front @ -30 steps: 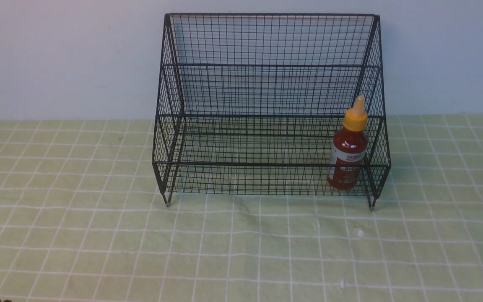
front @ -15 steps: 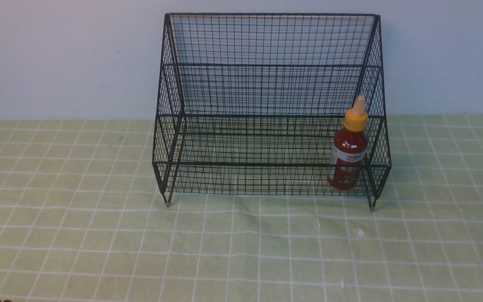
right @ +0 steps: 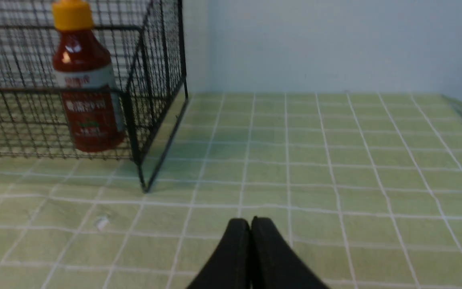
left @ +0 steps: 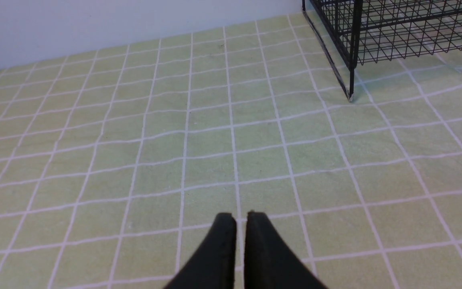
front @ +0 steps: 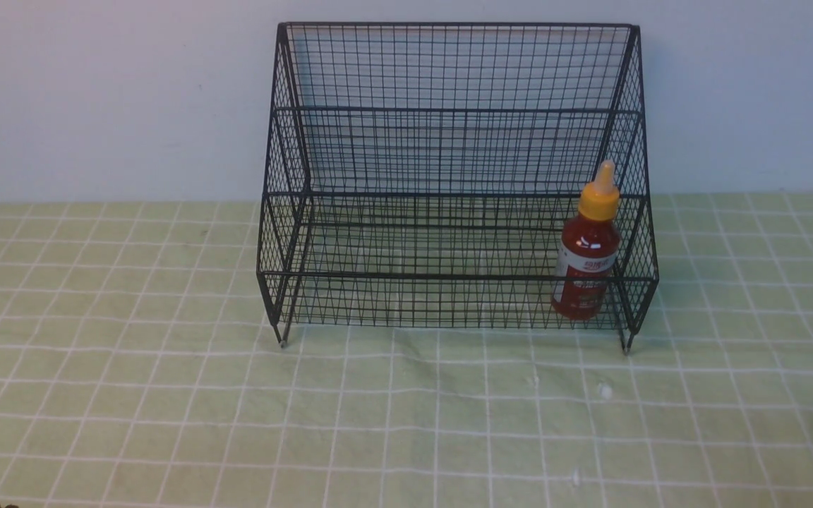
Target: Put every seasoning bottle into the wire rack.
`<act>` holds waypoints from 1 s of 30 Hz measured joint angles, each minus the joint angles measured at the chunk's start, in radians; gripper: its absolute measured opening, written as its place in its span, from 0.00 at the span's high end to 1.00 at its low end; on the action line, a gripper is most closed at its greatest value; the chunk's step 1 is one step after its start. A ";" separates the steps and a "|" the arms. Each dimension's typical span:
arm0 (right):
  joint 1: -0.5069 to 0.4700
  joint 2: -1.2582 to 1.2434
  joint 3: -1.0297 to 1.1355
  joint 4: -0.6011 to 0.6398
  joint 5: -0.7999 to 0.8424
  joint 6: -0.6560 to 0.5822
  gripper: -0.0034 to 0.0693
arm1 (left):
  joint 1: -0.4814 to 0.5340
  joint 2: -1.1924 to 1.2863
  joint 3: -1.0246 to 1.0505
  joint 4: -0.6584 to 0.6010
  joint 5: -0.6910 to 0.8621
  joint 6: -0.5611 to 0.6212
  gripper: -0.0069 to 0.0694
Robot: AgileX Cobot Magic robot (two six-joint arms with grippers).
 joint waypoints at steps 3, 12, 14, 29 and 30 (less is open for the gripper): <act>-0.012 0.000 0.000 0.005 0.005 0.014 0.97 | 0.000 0.000 0.000 0.000 0.000 0.000 0.89; -0.013 0.000 0.000 0.005 0.006 0.016 0.97 | 0.000 0.000 0.000 0.000 0.000 0.000 0.89; -0.013 0.000 0.000 0.005 0.006 0.016 0.97 | 0.000 0.000 0.000 0.000 0.000 0.000 0.89; -0.013 0.000 0.000 0.006 0.006 0.016 0.97 | 0.000 0.000 0.000 0.000 0.000 0.000 0.89; -0.013 0.000 0.000 0.006 0.006 0.016 0.97 | 0.000 0.000 0.000 0.000 0.000 0.000 0.89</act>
